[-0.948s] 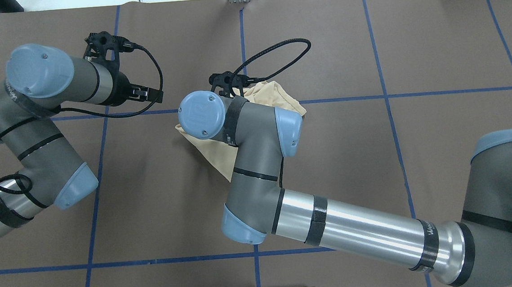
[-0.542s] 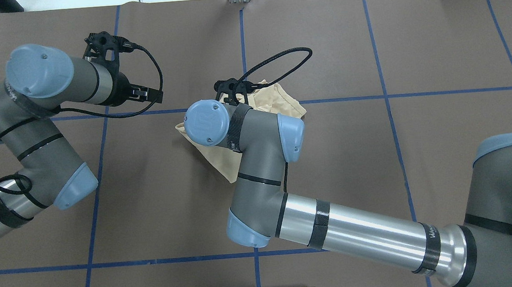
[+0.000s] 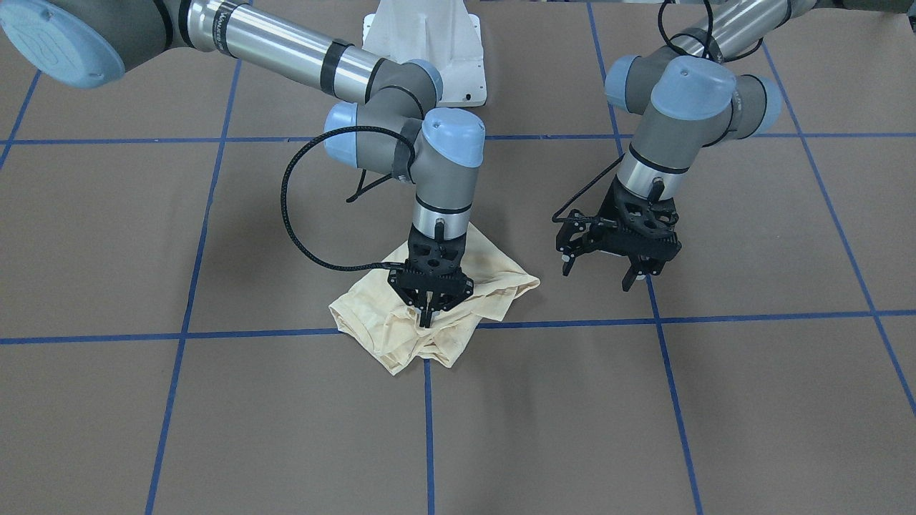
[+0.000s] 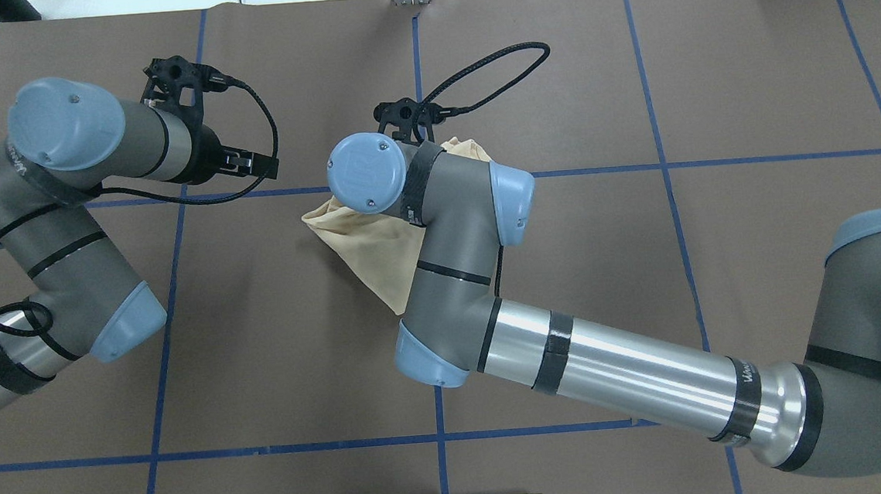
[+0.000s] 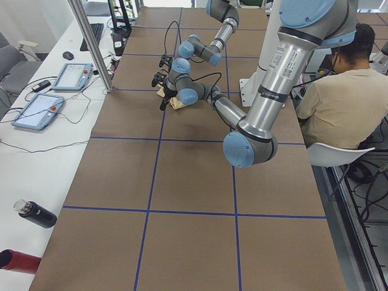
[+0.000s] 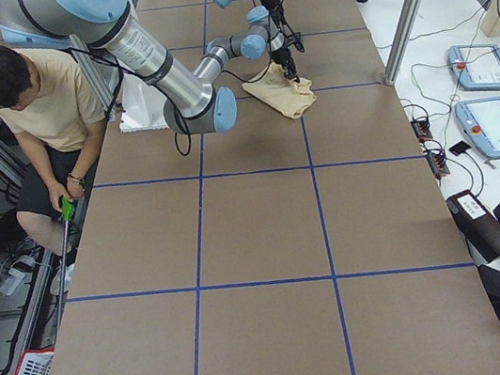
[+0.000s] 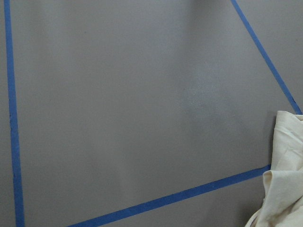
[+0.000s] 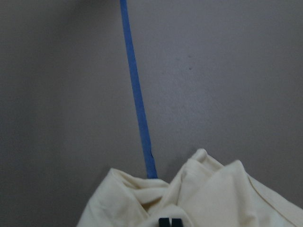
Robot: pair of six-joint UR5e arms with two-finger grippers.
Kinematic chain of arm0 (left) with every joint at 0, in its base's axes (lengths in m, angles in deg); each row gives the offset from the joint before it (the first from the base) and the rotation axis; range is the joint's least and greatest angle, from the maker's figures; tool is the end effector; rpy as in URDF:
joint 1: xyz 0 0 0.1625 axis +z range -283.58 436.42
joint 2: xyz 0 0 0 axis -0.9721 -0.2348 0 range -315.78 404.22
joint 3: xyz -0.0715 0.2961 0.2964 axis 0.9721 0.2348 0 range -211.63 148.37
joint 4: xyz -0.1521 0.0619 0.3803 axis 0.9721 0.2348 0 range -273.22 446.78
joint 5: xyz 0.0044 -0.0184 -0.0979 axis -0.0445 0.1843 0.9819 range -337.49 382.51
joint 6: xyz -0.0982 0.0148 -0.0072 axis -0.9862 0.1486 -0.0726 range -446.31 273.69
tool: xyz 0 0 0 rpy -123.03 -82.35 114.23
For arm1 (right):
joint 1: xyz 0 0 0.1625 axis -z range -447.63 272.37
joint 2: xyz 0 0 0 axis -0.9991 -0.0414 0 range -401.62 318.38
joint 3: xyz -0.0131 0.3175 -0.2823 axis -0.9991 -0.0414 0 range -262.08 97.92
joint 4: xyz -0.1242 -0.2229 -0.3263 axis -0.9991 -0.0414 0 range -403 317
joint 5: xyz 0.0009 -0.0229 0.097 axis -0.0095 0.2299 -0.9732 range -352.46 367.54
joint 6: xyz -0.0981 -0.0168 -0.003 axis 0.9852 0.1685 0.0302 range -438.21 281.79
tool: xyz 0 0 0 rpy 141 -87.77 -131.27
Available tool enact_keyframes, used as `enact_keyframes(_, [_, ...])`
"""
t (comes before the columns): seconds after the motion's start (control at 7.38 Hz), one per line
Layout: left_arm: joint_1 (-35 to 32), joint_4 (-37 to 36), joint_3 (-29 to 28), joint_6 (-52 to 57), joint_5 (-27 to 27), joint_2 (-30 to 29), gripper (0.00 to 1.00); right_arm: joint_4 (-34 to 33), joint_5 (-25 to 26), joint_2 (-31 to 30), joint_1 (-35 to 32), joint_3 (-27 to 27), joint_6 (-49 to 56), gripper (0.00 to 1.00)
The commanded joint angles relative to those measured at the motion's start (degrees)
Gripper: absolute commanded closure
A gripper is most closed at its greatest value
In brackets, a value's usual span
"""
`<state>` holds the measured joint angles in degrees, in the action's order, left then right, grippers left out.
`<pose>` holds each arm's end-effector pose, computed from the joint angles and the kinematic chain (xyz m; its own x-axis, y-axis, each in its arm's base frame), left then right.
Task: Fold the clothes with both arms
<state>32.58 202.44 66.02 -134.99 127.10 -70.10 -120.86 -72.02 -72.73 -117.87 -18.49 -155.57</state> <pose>0.3884 -0.5231 0.3096 0.6313 0.2797 -0.7234 0.1333 0.8797 0.4565 -0.6447 -0.5511 0.1712 0.7325 0.1779 0.6571 -0.4561 0.8448 0.2797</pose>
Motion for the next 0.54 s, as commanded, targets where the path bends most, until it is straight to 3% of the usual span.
enact_keyframes(0.0, [0.0, 0.0, 2.1, 0.0, 0.0, 2.0, 0.0, 7.0, 2.8, 4.3, -4.3, -3.9, -1.5, 1.0])
enact_keyframes(0.14, [0.1, 0.0, 2.8, -1.4, 0.0, 2.3, 0.0, 7.0, 2.6, 5.6, -5.9, -3.6, -3.7, 1.0])
enact_keyframes(0.27, [0.1, 0.0, 3.0, -1.8, 0.1, 2.4, 0.0, 4.5, -0.4, 5.4, -6.8, -1.9, -3.8, 0.83])
enact_keyframes(0.41, [0.1, 0.0, 3.1, -1.8, 0.1, 2.5, 0.0, -1.0, -3.7, 4.8, -7.1, 0.6, -3.2, 0.17])
